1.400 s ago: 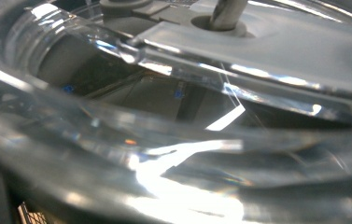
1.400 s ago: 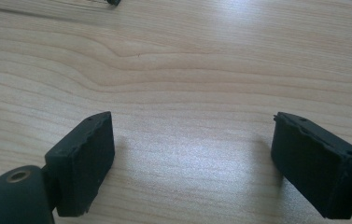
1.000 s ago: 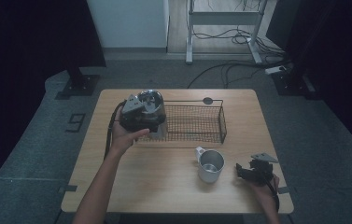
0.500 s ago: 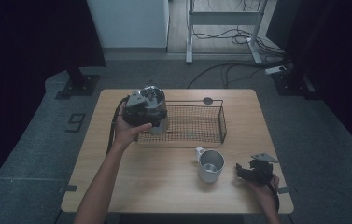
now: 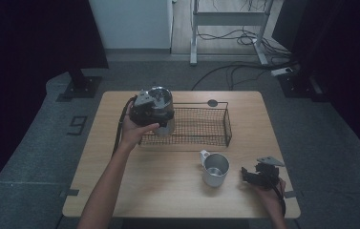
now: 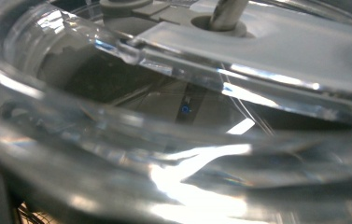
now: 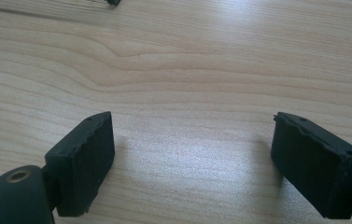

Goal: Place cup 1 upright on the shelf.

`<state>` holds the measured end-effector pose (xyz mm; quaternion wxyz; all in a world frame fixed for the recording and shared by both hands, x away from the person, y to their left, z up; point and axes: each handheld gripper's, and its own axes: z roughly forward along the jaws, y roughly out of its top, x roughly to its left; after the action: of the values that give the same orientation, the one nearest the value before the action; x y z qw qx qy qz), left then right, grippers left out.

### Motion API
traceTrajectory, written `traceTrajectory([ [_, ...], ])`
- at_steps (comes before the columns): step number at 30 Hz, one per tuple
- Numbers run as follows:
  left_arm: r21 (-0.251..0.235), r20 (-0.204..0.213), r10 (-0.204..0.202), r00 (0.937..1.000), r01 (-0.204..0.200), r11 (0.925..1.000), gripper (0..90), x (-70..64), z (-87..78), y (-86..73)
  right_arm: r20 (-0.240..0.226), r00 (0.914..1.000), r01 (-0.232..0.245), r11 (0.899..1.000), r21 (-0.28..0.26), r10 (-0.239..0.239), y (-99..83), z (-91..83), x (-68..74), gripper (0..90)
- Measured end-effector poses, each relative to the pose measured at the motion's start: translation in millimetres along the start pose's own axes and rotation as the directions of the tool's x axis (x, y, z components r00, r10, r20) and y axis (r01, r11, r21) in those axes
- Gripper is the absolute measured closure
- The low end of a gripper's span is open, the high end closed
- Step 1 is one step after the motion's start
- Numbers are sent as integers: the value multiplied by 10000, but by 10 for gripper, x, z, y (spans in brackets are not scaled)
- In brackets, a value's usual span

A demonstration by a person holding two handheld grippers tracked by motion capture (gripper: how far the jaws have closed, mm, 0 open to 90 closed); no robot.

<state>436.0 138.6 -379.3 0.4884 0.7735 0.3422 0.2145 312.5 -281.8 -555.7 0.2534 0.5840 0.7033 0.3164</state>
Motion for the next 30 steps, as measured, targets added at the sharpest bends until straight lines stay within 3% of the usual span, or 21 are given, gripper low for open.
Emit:
traceTrajectory([
  [30, 298, -221, -143, 9997, 150, 9994, 43, 194, 305, -22, -3, 10000, -2, 10000, 12, 2, 0, -1, 0, 133],
])
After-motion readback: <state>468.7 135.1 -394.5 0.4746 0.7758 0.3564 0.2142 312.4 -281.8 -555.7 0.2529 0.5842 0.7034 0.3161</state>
